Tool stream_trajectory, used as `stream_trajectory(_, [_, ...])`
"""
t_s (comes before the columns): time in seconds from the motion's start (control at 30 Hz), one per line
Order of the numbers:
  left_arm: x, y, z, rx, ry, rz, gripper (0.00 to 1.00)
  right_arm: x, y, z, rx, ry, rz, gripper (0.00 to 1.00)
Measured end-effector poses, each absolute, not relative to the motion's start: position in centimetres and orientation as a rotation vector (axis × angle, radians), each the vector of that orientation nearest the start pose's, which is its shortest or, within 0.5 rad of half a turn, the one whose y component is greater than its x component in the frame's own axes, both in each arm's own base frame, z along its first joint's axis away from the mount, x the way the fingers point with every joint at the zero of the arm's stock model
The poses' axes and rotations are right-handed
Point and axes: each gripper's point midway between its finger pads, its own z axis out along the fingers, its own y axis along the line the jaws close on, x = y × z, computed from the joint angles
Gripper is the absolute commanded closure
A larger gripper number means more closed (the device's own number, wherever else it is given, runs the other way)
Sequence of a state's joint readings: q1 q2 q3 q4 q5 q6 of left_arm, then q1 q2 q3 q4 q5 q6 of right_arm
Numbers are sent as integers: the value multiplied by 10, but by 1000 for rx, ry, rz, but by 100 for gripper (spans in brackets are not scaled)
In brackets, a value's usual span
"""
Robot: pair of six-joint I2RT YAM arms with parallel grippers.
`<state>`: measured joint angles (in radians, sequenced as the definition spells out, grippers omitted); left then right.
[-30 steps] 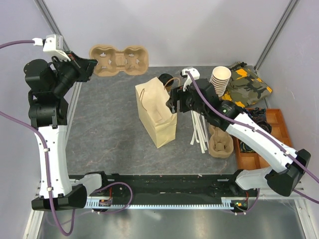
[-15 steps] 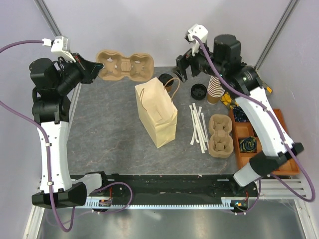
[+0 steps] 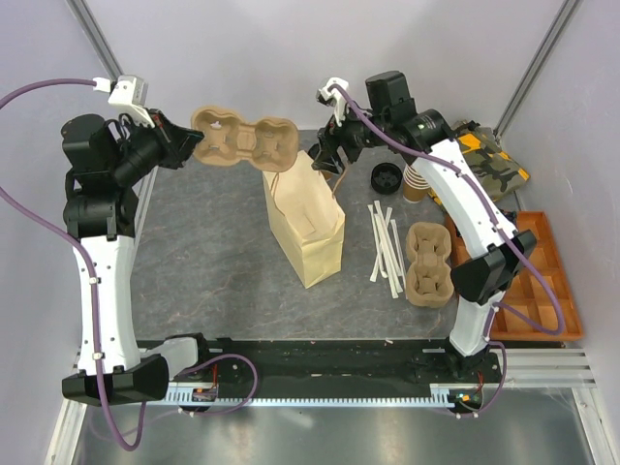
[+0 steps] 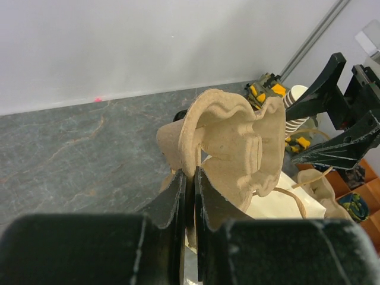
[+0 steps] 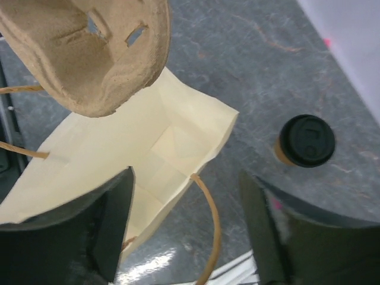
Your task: Pack the takeout coffee
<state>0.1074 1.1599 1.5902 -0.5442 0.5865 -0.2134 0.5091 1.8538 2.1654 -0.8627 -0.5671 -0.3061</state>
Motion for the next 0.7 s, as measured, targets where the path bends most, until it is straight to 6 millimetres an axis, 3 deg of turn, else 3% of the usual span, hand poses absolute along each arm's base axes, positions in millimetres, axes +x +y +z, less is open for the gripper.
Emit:
stream_trajectory(0.13, [331,-69,445,197,1692,-553,98,374,311,337,-1149,1807,779,34])
stream_trajectory(0.3, [327,-74,447,274,1683,-563,98,364,312,327,-1163,1842,832,65])
stream_trajectory(0.47, [326,-88,456,445,1658,-602,98,353,310,303,-1151,1949,892,100])
stream_trajectory(0.7, [327,-97,468,632,1623,-599,98,345,313,305,-1078,2012,969,100])
